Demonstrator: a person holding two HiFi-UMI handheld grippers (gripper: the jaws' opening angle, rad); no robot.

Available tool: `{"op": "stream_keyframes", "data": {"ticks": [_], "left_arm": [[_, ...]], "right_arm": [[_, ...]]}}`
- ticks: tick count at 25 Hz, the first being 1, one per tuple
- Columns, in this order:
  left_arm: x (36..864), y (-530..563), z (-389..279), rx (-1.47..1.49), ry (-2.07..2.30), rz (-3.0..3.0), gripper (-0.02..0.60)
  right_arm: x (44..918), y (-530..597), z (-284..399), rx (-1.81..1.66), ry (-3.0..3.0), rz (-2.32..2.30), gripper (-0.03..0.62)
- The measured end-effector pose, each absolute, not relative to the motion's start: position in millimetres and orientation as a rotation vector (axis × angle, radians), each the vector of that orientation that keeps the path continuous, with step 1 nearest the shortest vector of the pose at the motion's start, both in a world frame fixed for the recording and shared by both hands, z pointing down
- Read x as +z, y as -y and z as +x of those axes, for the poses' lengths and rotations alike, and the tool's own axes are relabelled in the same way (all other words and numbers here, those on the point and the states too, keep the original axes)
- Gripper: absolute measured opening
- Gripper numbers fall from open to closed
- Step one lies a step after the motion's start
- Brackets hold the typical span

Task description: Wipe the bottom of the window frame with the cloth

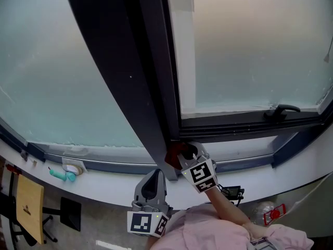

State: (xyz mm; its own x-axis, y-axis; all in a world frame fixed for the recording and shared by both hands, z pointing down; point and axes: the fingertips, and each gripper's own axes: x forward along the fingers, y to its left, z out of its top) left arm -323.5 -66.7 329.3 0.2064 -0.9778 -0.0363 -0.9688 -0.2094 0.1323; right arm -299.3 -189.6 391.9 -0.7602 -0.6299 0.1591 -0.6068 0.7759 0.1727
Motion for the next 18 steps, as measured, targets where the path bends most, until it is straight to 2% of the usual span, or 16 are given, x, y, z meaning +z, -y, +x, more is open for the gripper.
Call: {"op": "stream_keyframes", "data": {"ticks": [18], "left_arm": [[328.0,64.3,-292.8,-0.177,1.853,2.437,-0.005]], "right_arm": [[386.5,198.6,-245.9,-0.148,2.731,1.123,0.063]]}}
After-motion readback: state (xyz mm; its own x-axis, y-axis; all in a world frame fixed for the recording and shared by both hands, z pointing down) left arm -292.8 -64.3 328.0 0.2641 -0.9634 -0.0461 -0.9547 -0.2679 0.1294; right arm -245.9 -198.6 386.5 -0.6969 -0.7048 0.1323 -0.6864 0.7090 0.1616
